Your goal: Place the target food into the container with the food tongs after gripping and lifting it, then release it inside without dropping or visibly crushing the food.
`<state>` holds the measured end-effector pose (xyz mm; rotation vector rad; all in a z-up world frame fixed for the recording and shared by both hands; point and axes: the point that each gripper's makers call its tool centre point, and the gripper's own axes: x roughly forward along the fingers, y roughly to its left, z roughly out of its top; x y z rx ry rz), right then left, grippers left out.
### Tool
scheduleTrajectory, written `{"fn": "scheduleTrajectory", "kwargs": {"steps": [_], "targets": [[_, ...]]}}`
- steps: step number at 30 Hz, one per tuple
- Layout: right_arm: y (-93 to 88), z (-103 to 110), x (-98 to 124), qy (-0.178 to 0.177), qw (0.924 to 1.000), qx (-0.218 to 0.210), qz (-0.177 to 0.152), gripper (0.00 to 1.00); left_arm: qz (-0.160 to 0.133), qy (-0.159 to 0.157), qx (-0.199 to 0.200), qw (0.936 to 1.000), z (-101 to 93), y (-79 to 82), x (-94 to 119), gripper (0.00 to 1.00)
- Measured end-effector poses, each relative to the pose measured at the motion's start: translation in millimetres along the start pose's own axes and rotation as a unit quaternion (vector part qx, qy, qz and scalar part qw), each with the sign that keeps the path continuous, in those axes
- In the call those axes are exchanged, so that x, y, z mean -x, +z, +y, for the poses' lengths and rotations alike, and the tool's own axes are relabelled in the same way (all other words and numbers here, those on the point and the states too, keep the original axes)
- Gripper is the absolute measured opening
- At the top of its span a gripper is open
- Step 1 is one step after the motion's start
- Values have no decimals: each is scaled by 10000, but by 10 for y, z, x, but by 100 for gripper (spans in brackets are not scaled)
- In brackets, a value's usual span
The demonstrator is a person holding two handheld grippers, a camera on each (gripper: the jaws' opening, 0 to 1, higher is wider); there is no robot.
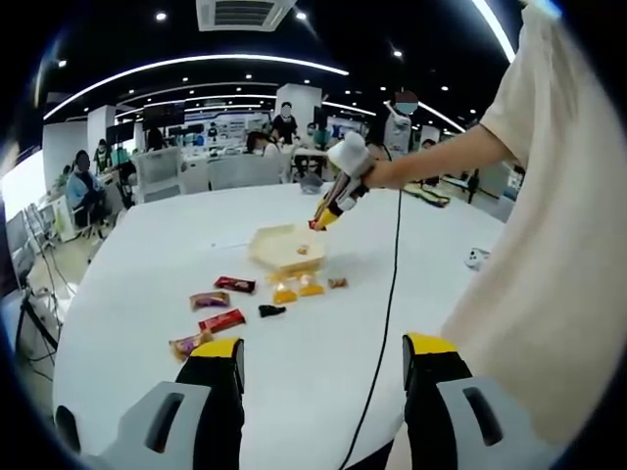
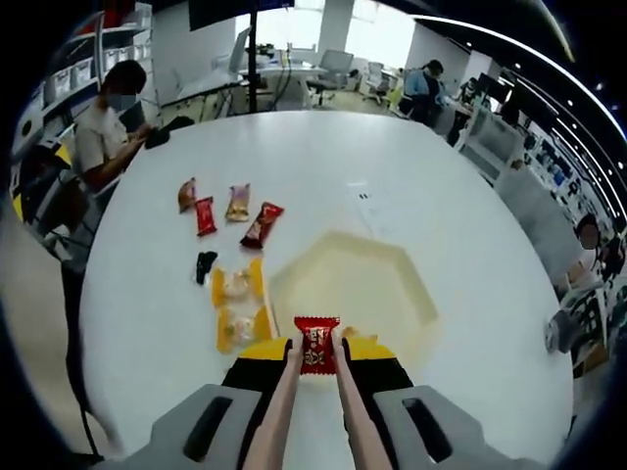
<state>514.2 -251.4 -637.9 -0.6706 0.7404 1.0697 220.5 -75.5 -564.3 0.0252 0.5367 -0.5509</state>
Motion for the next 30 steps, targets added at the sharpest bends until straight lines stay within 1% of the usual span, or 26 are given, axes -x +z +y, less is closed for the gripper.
{"fn": "scheduleTrajectory", "kwargs": {"steps": [9, 11, 17, 30], "targets": [[130, -174, 0, -106, 9999, -2, -113, 19, 4, 24, 26, 10000, 6, -12, 8, 65], [165, -206, 18, -110, 9997, -124, -187, 19, 5, 28, 31, 10000, 7, -12, 7, 65], [210, -316, 36, -210, 9993, -176, -259, 19, 13, 31, 44, 10000, 10, -22, 6, 65], [268, -391, 28, -272, 9989, -200, -330, 19, 38, 31, 55, 10000, 15, -34, -1, 65]]}}
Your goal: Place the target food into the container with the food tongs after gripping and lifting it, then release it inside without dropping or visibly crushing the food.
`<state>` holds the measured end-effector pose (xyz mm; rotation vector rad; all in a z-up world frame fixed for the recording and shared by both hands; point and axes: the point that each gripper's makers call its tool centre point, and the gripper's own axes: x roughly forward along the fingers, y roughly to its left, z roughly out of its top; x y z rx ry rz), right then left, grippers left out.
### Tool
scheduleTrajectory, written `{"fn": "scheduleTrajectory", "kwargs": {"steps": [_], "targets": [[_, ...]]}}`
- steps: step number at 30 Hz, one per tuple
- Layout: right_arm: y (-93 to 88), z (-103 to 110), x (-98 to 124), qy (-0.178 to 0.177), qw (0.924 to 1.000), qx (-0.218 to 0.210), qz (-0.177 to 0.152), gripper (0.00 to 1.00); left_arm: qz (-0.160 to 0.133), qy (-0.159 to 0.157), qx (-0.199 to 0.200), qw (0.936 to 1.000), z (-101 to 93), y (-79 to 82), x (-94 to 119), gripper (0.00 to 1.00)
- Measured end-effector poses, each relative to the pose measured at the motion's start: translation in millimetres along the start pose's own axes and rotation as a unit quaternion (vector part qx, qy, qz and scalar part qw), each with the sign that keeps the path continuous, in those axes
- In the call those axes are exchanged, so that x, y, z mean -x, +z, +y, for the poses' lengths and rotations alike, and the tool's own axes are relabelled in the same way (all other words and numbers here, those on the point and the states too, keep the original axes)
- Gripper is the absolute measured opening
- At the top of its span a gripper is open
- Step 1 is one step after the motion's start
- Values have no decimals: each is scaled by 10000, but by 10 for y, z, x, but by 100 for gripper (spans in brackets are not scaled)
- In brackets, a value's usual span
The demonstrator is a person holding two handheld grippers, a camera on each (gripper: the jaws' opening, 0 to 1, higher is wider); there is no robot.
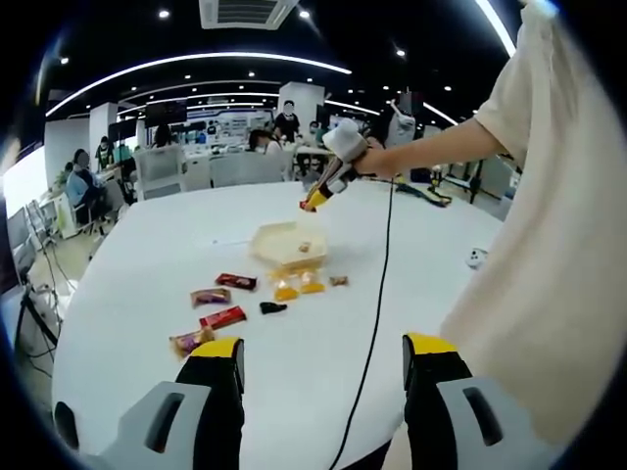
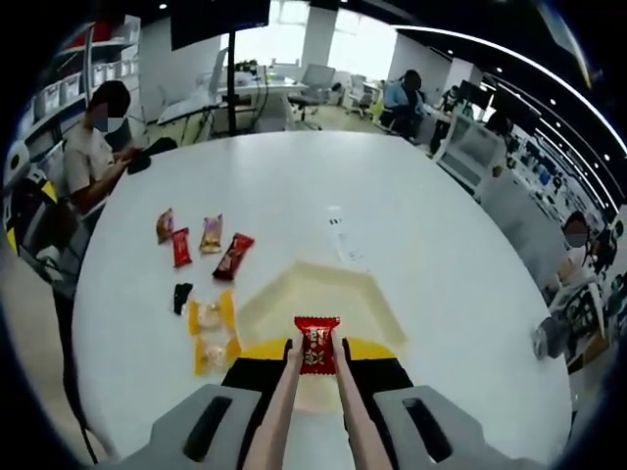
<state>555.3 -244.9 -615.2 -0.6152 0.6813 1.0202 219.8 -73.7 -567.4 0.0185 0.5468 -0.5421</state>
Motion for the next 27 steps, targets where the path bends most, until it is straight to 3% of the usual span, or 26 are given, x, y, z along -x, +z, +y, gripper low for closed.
{"fn": "scheduleTrajectory", "kwargs": {"steps": [27], "targets": [[112, -80, -11, -48, 9999, -47, -102, 20, 21, -35, 9, 10000, 22, 13, -28, 65]]}}
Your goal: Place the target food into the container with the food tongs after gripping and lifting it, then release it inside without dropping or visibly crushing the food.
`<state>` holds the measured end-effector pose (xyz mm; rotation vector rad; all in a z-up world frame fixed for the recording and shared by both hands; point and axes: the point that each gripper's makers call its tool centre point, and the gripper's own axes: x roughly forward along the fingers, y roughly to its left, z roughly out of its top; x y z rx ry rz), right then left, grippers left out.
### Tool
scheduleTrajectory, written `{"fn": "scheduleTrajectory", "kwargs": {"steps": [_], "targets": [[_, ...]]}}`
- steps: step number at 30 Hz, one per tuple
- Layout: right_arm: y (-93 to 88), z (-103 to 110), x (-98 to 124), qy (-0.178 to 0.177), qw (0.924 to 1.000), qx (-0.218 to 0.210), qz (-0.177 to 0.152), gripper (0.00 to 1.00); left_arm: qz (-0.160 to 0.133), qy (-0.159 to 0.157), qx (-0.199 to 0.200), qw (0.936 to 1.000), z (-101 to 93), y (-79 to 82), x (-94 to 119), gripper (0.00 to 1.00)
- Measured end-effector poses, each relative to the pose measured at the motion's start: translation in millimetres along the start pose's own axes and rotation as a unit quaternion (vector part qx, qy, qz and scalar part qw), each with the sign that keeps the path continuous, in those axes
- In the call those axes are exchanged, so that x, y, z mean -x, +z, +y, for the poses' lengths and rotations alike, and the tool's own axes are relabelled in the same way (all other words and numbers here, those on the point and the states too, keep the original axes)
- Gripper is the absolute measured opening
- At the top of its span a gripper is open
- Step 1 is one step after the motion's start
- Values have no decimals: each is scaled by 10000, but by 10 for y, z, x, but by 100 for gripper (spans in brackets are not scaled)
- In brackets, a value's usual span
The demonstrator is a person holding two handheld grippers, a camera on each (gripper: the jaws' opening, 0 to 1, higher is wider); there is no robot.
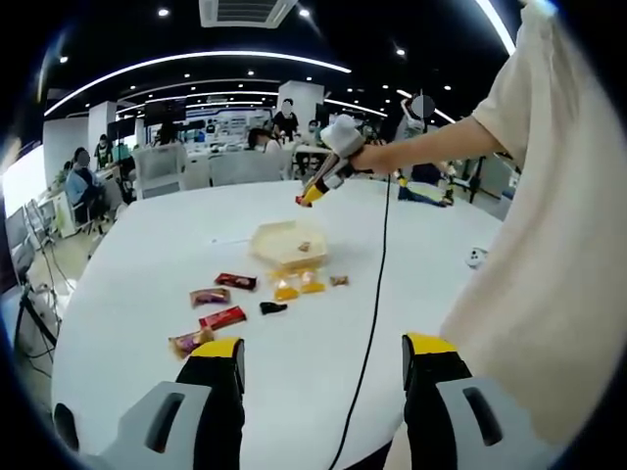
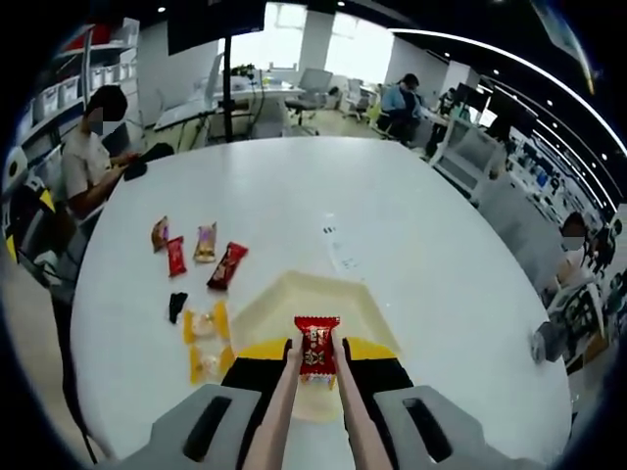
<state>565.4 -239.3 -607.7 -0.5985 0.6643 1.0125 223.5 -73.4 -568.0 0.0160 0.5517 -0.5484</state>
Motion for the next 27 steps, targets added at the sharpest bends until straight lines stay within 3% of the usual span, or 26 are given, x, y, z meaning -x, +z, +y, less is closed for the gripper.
{"fn": "scheduleTrajectory", "kwargs": {"steps": [27], "targets": [[7, -6, 10, 3, 10000, -22, -27, 21, 20, -14, -4, 10000, 5, -13, -7, 64]]}}
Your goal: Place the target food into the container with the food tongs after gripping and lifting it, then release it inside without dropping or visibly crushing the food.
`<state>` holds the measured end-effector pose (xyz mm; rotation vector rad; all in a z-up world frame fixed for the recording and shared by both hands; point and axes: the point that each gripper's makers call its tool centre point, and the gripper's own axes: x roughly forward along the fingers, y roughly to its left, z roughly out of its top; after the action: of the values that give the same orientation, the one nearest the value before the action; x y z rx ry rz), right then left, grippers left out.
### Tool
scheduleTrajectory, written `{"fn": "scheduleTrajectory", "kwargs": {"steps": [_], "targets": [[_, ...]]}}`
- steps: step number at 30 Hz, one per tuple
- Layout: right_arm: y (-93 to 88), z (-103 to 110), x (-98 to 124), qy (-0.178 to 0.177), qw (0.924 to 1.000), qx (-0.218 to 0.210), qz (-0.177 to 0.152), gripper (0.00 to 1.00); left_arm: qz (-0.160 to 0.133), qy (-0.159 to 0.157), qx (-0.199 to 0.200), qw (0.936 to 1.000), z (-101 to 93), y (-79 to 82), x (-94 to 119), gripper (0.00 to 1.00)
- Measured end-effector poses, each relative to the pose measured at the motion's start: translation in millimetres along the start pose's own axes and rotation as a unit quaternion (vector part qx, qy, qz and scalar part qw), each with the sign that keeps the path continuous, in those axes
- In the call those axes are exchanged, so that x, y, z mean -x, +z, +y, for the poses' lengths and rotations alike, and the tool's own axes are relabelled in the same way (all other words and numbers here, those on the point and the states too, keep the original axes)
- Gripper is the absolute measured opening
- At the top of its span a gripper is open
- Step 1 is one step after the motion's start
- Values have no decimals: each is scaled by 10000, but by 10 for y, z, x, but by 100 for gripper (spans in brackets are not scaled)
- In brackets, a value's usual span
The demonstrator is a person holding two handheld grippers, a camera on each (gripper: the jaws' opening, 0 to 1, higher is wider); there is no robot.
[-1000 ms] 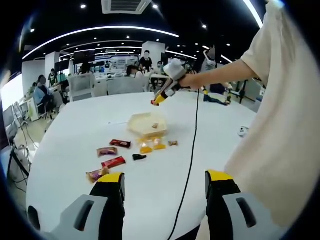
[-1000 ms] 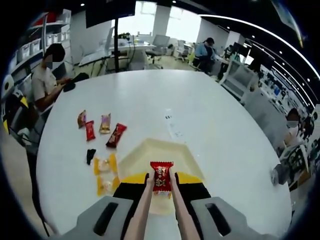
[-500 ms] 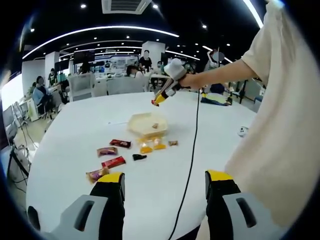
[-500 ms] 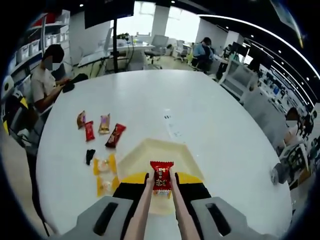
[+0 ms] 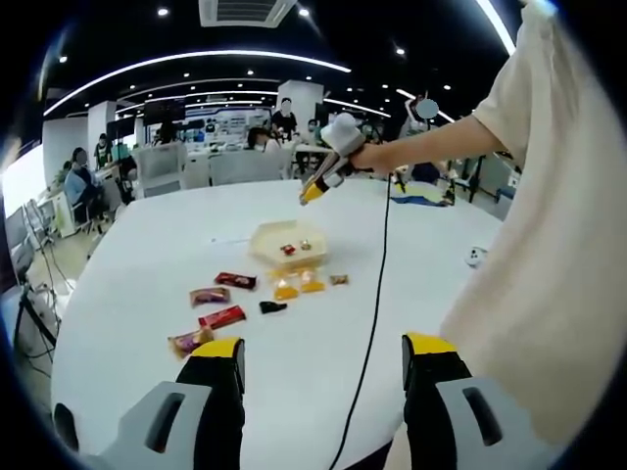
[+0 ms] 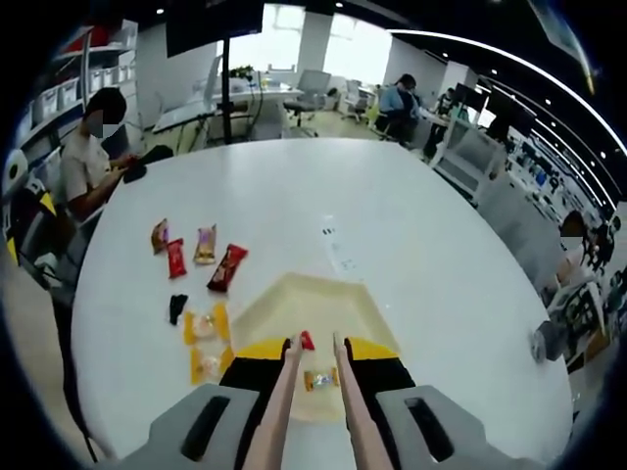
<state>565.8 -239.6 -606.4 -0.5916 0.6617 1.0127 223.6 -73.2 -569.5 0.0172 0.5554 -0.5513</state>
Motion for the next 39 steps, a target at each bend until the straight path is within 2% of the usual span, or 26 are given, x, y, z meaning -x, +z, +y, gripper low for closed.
{"fn": "scheduleTrajectory", "kwargs": {"steps": [26, 39], "targets": [[-170, 138, 66, 96, 9999, -130, 33, 23, -11, -33, -51, 10000, -47, 27, -19, 65], [-350, 322, 43, 239, 9994, -219, 132, 24, 5, -54, -54, 10000, -88, -3, -12, 65]]}}
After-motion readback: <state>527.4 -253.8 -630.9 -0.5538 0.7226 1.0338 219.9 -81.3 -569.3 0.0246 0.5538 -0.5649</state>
